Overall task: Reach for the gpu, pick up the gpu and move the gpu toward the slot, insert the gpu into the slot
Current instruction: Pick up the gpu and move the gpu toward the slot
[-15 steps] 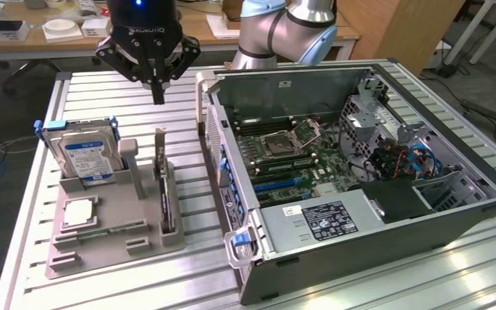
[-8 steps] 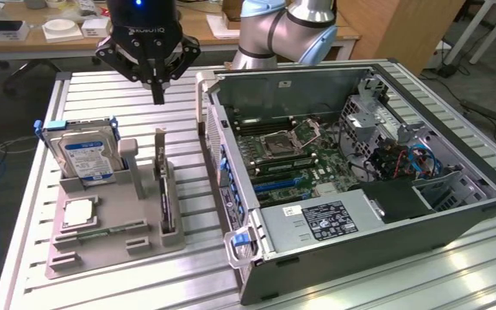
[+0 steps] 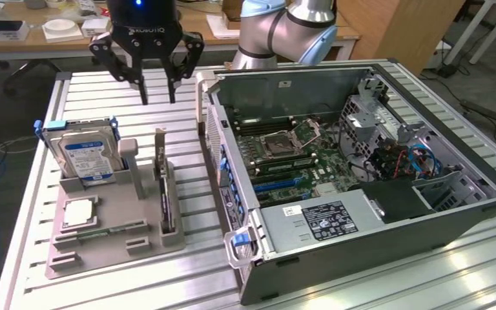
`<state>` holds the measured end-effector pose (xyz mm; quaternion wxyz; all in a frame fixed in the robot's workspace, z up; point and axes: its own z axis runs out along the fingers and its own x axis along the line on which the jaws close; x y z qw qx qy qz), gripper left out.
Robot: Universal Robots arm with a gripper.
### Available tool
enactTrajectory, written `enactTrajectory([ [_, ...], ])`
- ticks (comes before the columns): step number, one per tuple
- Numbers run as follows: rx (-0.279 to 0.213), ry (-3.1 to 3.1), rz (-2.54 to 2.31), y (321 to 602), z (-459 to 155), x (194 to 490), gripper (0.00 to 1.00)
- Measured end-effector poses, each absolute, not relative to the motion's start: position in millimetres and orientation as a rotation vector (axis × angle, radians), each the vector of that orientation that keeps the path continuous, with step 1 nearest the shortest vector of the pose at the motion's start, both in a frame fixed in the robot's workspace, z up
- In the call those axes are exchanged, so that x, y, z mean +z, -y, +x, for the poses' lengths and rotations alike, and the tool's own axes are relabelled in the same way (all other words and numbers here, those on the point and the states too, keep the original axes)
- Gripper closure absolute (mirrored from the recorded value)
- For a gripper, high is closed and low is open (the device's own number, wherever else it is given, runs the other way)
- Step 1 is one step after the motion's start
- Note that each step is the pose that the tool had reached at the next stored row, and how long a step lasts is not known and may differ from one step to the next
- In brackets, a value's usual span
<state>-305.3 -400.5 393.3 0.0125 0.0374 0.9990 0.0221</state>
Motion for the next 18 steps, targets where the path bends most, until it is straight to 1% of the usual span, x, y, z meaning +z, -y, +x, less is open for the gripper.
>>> enactTrajectory([
  [2, 0.069, -3.114, 0.117, 400.6, -305.3, 393.3, 0.47],
  [4, 0.069, -3.114, 0.115, 400.6, -305.3, 393.2, 0.47],
  [5, 0.069, -3.114, 0.106, 400.8, -305.6, 393.2, 0.42],
  [6, 0.069, -3.115, 0.093, 400.9, -305.8, 393.1, 0.42],
  [7, 0.069, -3.115, 0.08, 401.0, -305.8, 393.1, 0.35],
  [18, 0.07, -3.117, 0.013, 408.8, -305.8, 392.0, 0.35],
])
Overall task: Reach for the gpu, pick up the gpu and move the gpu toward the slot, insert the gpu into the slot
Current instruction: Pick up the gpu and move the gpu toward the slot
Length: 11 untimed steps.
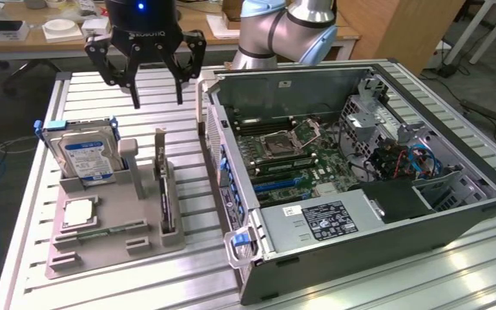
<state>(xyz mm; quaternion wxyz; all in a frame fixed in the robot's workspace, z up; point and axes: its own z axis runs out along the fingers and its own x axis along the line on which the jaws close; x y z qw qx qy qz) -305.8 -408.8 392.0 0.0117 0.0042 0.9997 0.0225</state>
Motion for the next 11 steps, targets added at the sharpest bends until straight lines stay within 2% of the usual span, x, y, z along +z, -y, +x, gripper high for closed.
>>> enactTrajectory([
  [11, 0.07, -3.117, 0.035, 419.6, -306.8, 385.8, 0.35],
])
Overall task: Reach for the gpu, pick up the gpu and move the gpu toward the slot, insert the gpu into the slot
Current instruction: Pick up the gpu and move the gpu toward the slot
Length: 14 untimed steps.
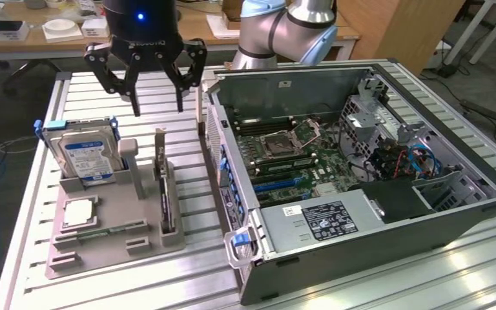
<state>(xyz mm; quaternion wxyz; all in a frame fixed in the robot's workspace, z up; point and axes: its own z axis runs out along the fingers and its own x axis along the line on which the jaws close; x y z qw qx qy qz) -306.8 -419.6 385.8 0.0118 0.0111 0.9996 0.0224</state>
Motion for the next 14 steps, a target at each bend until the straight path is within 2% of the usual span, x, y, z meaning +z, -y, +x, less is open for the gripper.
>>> enactTrajectory([
  [14, 0.07, -3.117, 0.035, 438.6, -307.5, 379.1, 0.35],
])
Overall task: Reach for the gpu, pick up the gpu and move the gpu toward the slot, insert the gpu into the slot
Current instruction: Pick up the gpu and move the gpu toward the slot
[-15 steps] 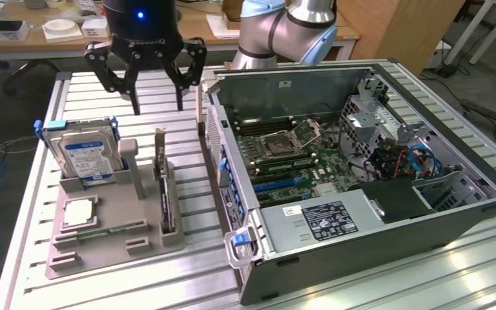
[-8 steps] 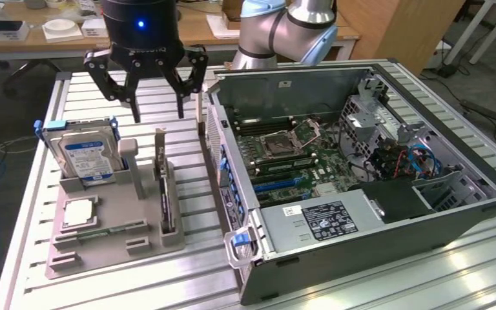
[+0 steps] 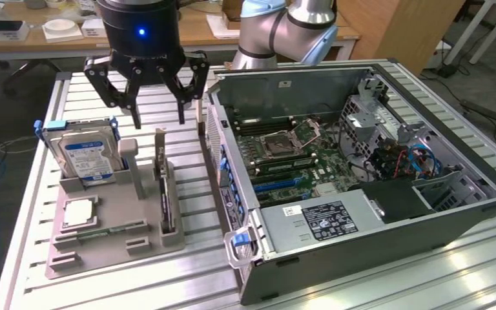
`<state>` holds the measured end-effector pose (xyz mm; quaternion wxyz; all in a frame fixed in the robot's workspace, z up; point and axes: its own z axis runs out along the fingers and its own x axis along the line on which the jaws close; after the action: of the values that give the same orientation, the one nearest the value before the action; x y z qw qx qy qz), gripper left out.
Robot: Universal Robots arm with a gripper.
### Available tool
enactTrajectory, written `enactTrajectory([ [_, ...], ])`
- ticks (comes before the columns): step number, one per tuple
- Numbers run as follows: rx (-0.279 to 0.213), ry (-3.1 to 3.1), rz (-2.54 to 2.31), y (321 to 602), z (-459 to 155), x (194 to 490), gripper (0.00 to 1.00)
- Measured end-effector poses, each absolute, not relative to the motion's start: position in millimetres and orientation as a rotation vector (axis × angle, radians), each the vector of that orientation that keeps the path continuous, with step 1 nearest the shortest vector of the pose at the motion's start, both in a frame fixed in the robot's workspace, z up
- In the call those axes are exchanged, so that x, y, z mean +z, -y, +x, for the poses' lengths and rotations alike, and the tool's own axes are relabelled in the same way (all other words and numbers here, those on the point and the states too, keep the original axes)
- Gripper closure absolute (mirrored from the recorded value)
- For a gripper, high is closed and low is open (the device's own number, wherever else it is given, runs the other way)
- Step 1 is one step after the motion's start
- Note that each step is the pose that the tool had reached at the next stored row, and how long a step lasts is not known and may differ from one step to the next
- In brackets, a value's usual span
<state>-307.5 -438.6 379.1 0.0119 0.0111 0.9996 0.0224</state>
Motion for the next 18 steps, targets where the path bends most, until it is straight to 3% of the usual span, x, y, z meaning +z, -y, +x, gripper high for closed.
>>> enactTrajectory([
  [18, 0.069, -3.117, 0.035, 442.7, -308.8, 367.1, 0.35],
])
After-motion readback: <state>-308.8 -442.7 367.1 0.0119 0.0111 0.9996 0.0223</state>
